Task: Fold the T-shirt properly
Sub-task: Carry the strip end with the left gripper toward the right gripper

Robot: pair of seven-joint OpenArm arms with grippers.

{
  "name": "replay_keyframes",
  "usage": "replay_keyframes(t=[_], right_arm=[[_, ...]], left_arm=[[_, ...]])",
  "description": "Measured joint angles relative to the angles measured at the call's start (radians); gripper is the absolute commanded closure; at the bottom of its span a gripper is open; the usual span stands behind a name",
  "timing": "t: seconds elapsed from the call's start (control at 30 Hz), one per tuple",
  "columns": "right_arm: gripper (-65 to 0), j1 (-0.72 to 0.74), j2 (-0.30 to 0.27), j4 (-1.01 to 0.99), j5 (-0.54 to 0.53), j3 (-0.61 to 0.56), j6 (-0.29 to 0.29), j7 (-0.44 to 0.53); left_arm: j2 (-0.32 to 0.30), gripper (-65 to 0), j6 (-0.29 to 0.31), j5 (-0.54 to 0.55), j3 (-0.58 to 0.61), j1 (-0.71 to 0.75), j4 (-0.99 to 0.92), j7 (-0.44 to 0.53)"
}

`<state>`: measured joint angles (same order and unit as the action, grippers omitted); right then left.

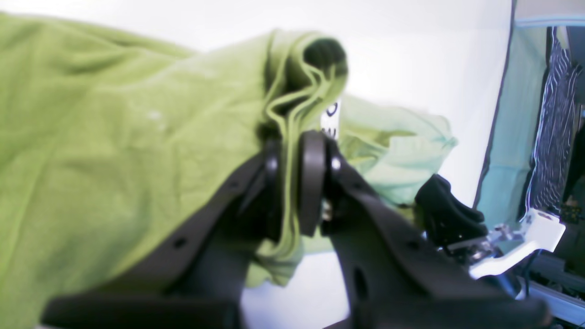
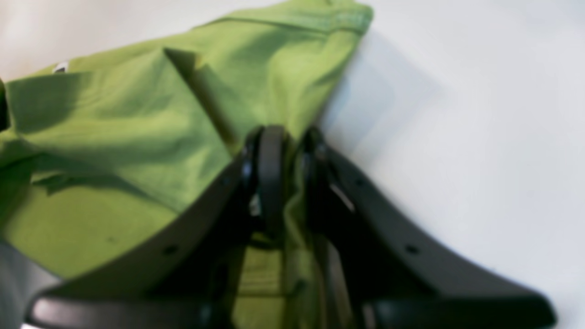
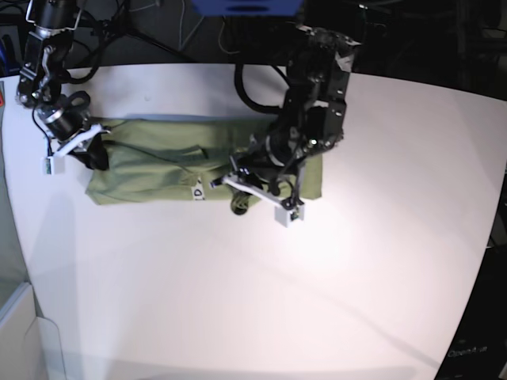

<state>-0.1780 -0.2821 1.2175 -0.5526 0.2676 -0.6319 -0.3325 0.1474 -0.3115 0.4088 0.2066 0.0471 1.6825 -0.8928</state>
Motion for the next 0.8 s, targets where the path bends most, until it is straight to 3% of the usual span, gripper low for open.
replay_keyframes(t=[0.37,0.6,0.67,0.8], right_arm=[[-7.4,0.0,0.0,0.0,0.0,0.0,0.0,0.0],[-7.4,0.0,0.0,0.0,0.0,0.0,0.0,0.0],[-7.4,0.0,0.0,0.0,0.0,0.0,-0.001,0.0],[-7.4,0.0,0.0,0.0,0.0,0.0,0.0,0.0]], left_arm=[[0.0,-2.2,0.004,0.001,0.112,-0.027,-0.001,0.0],[0.0,-3.1,0.0,0.003,0.109,-0.029,-0.006,0.0],[0.0,-9.1,0.0,0.003,0.11,-0.028,-0.006,0.0],[0.0,-35.8,0.002,0.004,0.113,-0.025,-0.006,0.0]])
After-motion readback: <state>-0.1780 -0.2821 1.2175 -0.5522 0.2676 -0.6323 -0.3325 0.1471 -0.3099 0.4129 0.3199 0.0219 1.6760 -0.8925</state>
